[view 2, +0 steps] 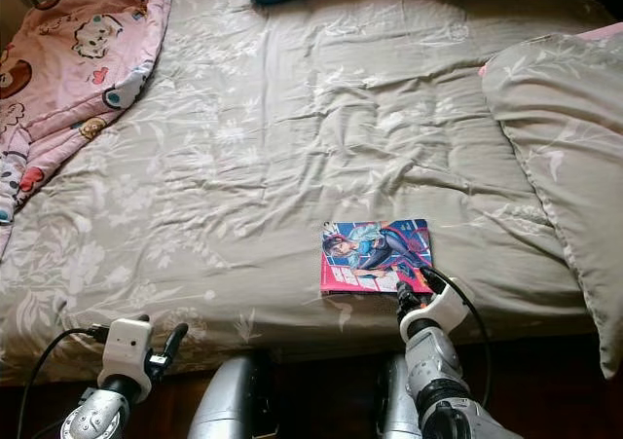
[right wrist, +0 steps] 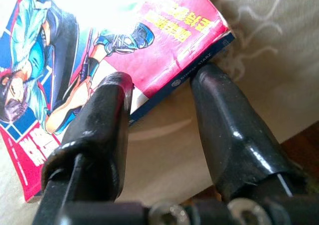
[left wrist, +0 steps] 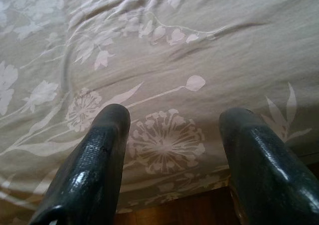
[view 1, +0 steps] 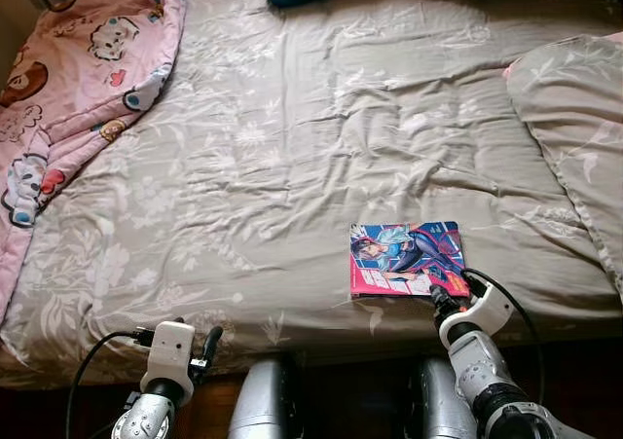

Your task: Clean up the room

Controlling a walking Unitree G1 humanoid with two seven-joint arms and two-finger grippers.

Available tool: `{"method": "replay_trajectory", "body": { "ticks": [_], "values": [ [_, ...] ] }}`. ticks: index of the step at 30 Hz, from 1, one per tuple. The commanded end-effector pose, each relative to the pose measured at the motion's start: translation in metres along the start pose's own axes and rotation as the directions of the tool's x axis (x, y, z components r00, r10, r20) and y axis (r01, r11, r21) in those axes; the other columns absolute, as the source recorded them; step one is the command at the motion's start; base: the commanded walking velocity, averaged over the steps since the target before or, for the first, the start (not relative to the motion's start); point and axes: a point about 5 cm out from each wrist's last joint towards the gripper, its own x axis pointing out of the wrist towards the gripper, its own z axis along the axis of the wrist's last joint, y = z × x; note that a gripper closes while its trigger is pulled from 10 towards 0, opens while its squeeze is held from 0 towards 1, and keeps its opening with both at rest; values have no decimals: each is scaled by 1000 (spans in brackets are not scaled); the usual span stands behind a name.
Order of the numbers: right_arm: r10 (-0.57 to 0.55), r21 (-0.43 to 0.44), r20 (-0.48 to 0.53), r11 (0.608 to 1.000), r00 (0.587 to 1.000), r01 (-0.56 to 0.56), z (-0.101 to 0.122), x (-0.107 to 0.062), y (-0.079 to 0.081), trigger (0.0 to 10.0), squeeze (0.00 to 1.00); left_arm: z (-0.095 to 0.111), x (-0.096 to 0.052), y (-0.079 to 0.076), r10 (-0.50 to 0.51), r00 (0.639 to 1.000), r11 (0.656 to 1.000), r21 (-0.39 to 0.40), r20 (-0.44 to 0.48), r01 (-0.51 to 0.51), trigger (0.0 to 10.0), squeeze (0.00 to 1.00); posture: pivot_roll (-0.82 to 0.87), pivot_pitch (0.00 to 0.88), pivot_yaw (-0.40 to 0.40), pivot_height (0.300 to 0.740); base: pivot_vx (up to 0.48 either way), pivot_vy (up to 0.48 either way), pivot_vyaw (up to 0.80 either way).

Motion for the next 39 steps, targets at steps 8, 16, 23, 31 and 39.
{"method": "replay_trajectory", "body": {
  "ticks": [8,16,23,31,39],
  "values": [
    [-5,-14,-20,1000,1000,5,-5,-1,-2,10000,0,-9,-5,1,9,999,1000,0,-44,-9,10000,0,78,259,153,625,0,0,0],
    [-23,-33,-21,999,1000,22,-2,-3,-11,10000,0,-10,-4,0,12,999,1000,-5,-46,-12,10000,0,71,252,146,625,0,0,0],
    [-43,-49,-33,998,999,41,-9,-8,-20,10000,0,-10,-1,-5,4,999,1000,-14,-47,-5,10000,0,53,250,137,625,0,0,0],
    [-85,-257,50,962,995,95,-13,-16,-32,10000,0,-11,3,-10,9,999,1000,-26,-50,-11,10000,0,44,237,119,625,0,0,0],
    [22,-397,277,913,961,94,5,-29,-33,10000,0,-13,9,-11,28,998,999,-44,-52,-30,10000,0,-28,207,81,625,0,0,0]
  ]
}}
